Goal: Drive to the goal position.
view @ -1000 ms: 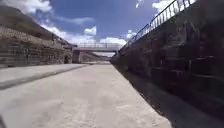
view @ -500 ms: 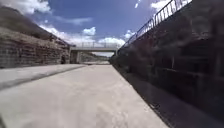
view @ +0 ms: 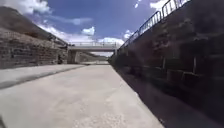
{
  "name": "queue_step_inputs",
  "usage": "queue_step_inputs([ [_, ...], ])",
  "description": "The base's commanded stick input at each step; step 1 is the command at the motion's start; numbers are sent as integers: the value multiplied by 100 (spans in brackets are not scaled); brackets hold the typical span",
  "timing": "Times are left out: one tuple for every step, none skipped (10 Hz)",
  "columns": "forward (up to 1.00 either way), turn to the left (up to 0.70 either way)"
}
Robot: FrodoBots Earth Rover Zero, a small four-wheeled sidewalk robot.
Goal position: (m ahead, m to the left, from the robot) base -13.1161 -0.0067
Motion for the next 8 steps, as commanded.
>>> queue_step_inputs([
  [100, 0],
  [100, 0],
  [100, 0],
  [100, 0],
  [0, 100],
  [0, 100],
  [0, 100],
  [0, 100],
])
